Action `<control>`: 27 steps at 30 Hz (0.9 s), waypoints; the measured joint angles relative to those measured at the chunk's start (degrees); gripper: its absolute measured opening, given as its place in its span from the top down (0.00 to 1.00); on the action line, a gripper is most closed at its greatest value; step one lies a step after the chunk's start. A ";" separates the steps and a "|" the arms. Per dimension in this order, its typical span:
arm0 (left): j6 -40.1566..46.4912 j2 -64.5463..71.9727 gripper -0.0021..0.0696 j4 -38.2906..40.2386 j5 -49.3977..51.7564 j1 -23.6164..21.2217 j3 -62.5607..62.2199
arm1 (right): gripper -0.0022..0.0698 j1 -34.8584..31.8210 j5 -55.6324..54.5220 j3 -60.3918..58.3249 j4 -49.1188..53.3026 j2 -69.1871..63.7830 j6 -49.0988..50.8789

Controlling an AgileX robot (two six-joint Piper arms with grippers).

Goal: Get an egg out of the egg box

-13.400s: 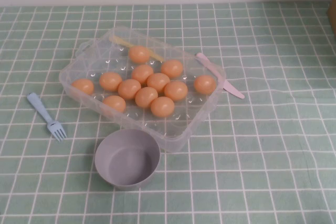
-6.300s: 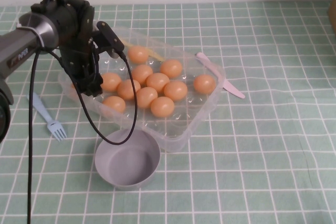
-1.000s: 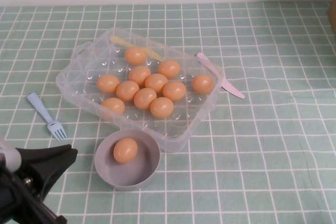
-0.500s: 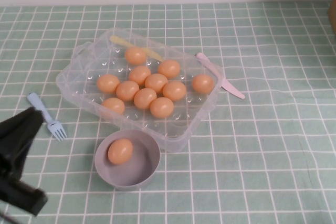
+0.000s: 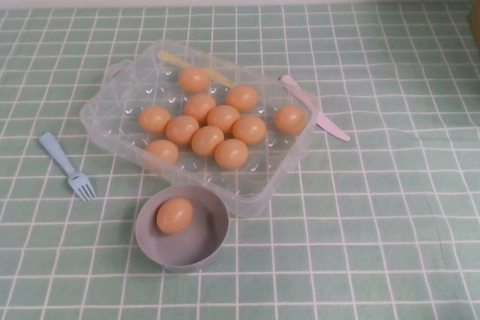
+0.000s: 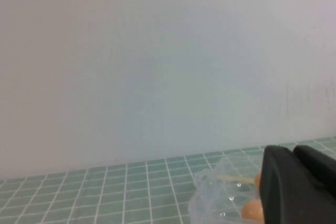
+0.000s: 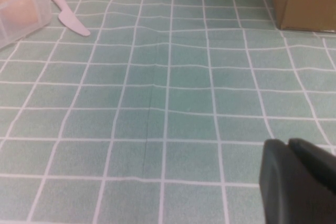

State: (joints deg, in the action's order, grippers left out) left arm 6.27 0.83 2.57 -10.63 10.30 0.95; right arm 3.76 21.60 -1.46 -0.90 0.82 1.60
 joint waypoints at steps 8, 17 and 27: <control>-1.15 -1.42 0.97 -0.36 10.63 -0.45 0.37 | 0.99 0.00 0.00 0.00 0.00 0.00 0.00; -1.24 -1.42 0.97 -1.02 28.45 -0.45 0.47 | 0.99 0.00 0.00 0.00 0.00 0.00 0.00; -1.37 -1.42 0.97 -1.26 31.73 -0.45 0.47 | 0.99 0.00 0.00 0.00 0.00 0.00 0.00</control>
State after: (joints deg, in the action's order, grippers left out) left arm 4.90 -0.59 1.31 21.10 9.84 1.42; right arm 3.76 21.60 -1.46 -0.90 0.82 1.60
